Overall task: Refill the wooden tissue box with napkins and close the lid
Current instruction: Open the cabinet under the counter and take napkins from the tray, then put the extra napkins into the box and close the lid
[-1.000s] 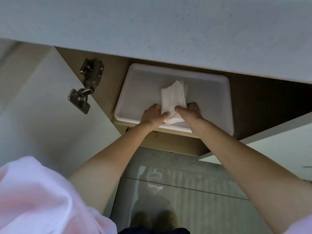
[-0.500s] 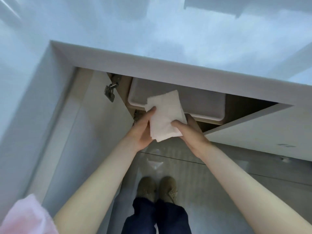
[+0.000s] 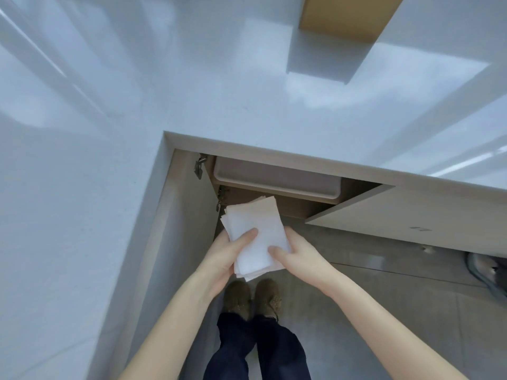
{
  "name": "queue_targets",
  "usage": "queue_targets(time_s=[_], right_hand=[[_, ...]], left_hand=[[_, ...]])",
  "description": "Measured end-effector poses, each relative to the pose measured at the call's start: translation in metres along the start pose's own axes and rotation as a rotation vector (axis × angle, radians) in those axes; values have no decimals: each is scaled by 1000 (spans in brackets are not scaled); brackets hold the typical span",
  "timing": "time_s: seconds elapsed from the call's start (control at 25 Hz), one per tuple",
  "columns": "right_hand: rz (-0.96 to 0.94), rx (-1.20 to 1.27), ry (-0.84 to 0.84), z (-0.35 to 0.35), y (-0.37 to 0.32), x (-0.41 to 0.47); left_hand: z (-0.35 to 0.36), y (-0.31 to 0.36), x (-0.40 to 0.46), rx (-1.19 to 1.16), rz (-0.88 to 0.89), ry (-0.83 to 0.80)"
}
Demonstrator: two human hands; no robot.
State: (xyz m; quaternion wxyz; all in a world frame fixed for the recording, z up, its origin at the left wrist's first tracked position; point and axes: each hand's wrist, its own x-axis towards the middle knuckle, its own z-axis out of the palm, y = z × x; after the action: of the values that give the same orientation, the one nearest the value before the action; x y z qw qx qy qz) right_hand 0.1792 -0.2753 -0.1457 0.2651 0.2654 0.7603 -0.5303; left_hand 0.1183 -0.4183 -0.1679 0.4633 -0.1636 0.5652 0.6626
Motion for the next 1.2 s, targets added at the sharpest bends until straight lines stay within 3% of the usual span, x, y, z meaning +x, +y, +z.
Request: queue_targets(time_s=[0.32, 0.44, 0.6, 0.76, 0.92, 1.08, 1.2], right_hand=[[-27, 127, 140, 1, -50, -55], [-28, 420, 152, 0, -63, -73], [-168, 714, 26, -1, -78, -89], [-316, 762, 56, -24, -106, -97], [-325, 800, 99, -62, -115, -88], [-321, 735, 87, -112, -120, -77], [-309, 655, 142, -150, -126, -66]], left_hand=[[7, 50, -55, 45, 95, 9], [18, 68, -77, -8, 171, -20], [39, 87, -97, -107, 291, -62], [65, 107, -107, -155, 359, -108], [80, 134, -104, -171, 381, -188], [99, 169, -93, -31, 385, -243], [118, 190, -81, 117, 375, -172]])
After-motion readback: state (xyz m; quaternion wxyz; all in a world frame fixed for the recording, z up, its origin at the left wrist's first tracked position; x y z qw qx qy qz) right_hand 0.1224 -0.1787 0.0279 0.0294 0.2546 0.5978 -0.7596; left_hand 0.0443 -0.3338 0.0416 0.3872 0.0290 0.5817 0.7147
